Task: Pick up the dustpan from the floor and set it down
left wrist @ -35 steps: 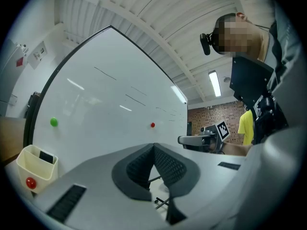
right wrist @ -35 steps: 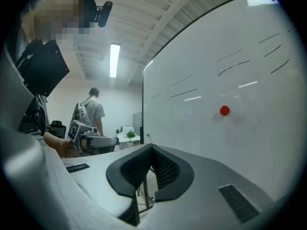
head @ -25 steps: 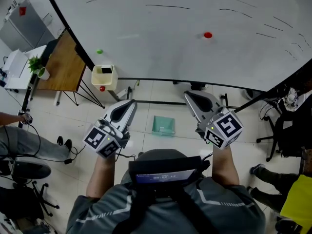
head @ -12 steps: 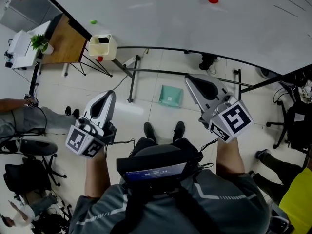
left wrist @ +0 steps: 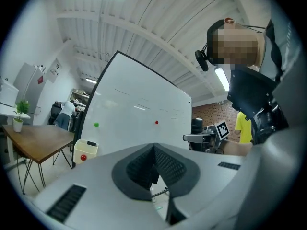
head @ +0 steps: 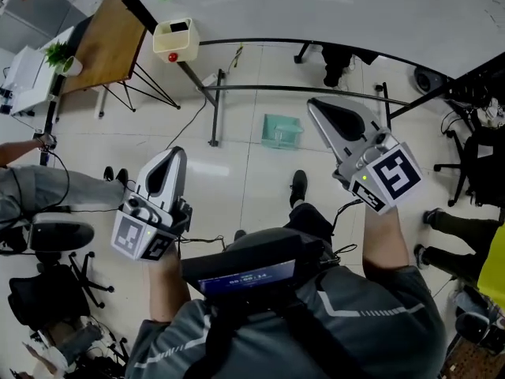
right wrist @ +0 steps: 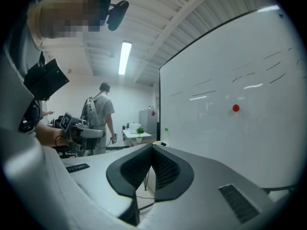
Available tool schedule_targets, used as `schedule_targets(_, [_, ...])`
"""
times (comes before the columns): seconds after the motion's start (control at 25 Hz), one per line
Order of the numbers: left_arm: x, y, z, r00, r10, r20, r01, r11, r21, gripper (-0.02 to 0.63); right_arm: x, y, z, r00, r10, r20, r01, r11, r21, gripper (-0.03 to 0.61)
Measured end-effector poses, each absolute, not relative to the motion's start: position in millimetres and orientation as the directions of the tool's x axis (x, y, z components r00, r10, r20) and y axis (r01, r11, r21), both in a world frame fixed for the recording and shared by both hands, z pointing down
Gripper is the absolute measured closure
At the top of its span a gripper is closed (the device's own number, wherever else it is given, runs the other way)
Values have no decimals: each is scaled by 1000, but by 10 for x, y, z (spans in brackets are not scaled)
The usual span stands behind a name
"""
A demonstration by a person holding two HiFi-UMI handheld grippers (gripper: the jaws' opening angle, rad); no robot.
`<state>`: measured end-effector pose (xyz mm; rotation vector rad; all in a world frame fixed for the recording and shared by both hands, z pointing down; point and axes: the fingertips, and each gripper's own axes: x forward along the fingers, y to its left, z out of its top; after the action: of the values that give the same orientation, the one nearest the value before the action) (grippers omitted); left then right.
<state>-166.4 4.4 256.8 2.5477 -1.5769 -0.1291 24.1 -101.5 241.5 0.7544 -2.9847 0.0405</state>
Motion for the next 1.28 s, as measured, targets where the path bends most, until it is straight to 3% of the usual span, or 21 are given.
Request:
schedule_targets(0.24, [-2448, 1609, 2875, 579, -814, -36, -802, -577, 153, 586, -300, 657, 2602, -770, -627, 119, -633, 774, -14, 557])
schedule_targets(0.4, [-2482, 1850, 2791, 625, -780, -33, -763, -619, 187, 586, -323, 1046, 2518, -727, -674, 130, -682, 730, -29, 557])
schedule_targets(0.72, [-2163, 2458, 2231, 692, -719, -66, -696, -688, 204, 586, -131, 1906, 2035, -677, -725, 124, -734, 678, -37, 557])
schedule_targets(1.28, [-1174, 3149, 1760, 680, -729, -82, -712, -683, 165, 586, 676, 2797, 1661, -710, -700, 79, -704, 709, -49, 557])
